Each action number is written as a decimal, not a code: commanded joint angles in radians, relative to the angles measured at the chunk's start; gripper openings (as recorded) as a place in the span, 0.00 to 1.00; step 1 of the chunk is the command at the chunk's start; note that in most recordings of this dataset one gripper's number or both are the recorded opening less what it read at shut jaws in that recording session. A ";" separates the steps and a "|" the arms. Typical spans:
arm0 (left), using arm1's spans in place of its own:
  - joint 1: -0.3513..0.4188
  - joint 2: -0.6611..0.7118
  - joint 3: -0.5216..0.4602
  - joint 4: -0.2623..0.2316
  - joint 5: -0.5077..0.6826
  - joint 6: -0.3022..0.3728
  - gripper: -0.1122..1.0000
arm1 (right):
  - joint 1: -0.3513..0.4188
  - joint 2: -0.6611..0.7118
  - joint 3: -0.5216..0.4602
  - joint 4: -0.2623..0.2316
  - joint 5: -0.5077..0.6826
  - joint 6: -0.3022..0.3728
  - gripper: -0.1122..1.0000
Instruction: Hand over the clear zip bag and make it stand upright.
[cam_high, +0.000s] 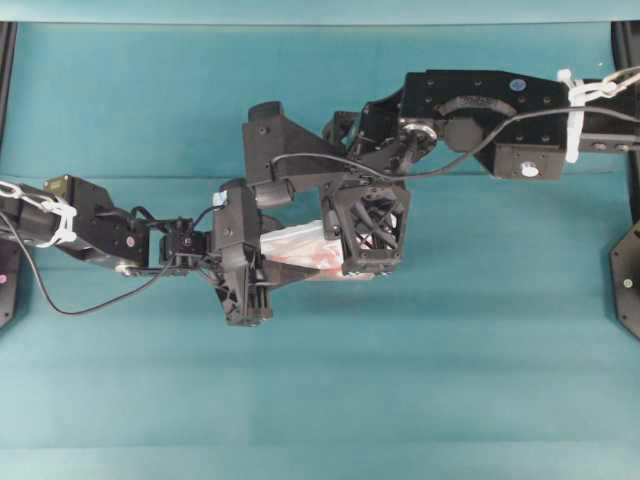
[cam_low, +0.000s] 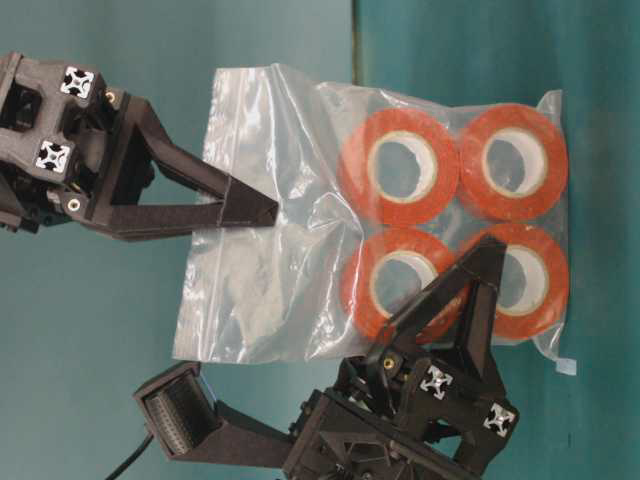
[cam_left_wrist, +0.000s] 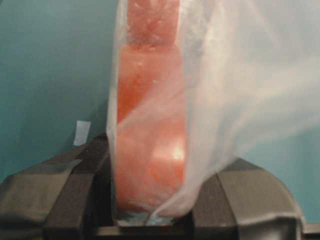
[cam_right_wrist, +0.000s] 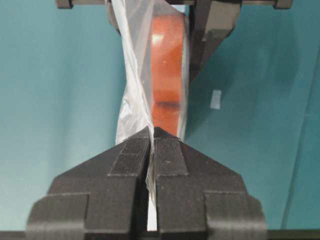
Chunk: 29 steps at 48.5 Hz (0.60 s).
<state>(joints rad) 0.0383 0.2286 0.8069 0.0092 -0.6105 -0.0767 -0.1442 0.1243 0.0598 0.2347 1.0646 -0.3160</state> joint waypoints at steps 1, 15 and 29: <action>-0.003 -0.009 -0.003 0.002 -0.003 0.002 0.33 | 0.003 -0.028 -0.008 0.011 -0.003 0.023 0.13; -0.003 -0.009 -0.003 0.002 0.003 0.020 0.33 | 0.009 -0.037 -0.003 0.028 -0.005 0.064 0.67; -0.003 -0.009 -0.002 0.002 0.028 0.025 0.33 | 0.011 -0.101 0.035 0.011 -0.091 0.072 0.89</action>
<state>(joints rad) 0.0368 0.2286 0.8084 0.0077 -0.5814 -0.0522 -0.1350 0.0706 0.0905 0.2470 0.9940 -0.2531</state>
